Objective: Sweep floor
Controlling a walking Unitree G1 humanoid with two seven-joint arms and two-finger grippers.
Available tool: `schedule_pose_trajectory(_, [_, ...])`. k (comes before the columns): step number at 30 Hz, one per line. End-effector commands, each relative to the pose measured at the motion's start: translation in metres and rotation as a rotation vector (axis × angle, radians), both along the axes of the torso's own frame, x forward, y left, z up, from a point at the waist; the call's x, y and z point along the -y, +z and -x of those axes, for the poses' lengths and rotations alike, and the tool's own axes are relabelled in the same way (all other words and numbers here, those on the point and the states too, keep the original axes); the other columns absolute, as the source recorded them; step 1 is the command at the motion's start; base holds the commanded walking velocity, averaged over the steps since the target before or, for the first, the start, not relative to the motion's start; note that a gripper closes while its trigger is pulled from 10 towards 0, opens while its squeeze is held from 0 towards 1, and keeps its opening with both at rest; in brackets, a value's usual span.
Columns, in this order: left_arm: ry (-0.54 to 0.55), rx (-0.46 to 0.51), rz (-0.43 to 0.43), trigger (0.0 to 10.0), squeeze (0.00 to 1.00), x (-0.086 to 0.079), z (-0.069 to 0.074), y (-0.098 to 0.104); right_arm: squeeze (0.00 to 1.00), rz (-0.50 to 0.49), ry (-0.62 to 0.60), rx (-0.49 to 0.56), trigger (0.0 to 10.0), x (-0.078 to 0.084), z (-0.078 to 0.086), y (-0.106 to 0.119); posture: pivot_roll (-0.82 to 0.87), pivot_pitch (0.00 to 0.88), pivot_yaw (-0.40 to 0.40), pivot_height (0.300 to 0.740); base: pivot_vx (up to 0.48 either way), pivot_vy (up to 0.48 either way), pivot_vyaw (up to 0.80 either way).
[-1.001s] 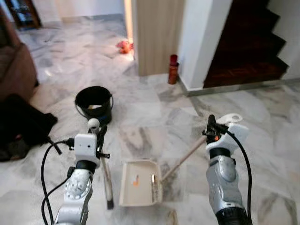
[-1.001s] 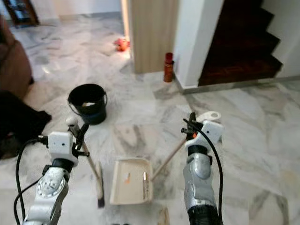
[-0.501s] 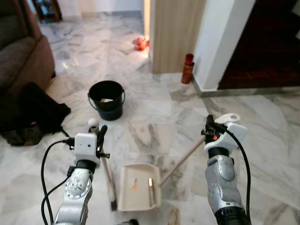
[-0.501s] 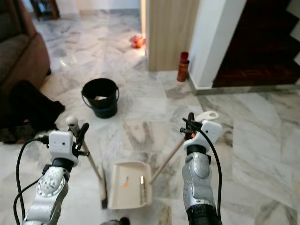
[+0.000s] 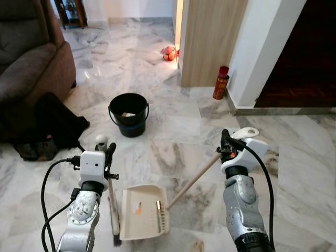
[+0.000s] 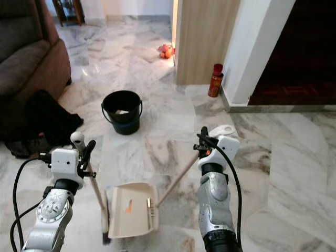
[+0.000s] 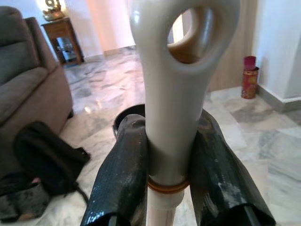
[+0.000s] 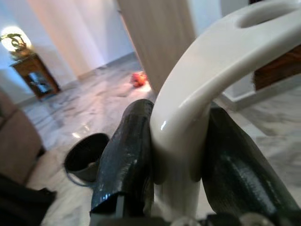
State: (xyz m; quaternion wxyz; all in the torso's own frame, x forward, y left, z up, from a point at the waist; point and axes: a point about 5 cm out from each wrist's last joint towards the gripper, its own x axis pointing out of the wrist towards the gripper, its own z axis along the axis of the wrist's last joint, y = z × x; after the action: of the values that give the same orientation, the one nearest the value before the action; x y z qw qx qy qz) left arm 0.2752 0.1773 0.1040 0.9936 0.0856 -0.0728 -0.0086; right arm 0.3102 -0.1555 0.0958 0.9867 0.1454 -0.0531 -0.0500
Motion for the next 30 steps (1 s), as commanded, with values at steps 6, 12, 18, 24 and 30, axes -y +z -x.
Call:
schedule_pose_trajectory(6, [0.011, 0.035, 0.005, 10.0, 0.00, -0.0019, -0.0002, 0.0076, 0.00, 0.015, 0.012, 0.040, 10.0, -0.0025, -0.0028, 0.0100, 0.15, 0.063, -0.002, 0.740, 0.268, 0.000, 0.64])
schedule_pose_trajectory(12, [0.014, 0.036, 0.004, 10.0, 0.00, -0.0022, 0.0000, 0.0079, 0.00, 0.009, 0.019, 0.037, 10.0, -0.0031, -0.0026, 0.0095, 0.15, 0.064, -0.003, 0.740, 0.277, 0.000, 0.00])
schedule_pose_trajectory(18, [0.012, 0.037, 0.005, 10.0, 0.00, -0.0024, 0.0002, 0.0082, 0.00, 0.028, 0.017, 0.043, 10.0, -0.0032, -0.0023, 0.0103, 0.15, 0.065, 0.000, 0.740, 0.282, 0.000, 0.40])
schedule_pose_trajectory(24, [0.011, 0.037, 0.000, 10.0, 0.00, -0.0022, -0.0001, 0.0083, 0.00, 0.007, 0.018, 0.036, 10.0, -0.0035, -0.0023, 0.0094, 0.15, 0.061, 0.000, 0.740, 0.289, 0.000, 0.39])
schedule_pose_trajectory(30, [0.008, 0.036, 0.003, 10.0, 0.00, -0.0022, -0.0004, 0.0083, 0.00, 0.008, 0.015, 0.040, 10.0, -0.0030, -0.0029, 0.0104, 0.15, 0.060, 0.000, 0.740, 0.289, 0.000, 0.00])
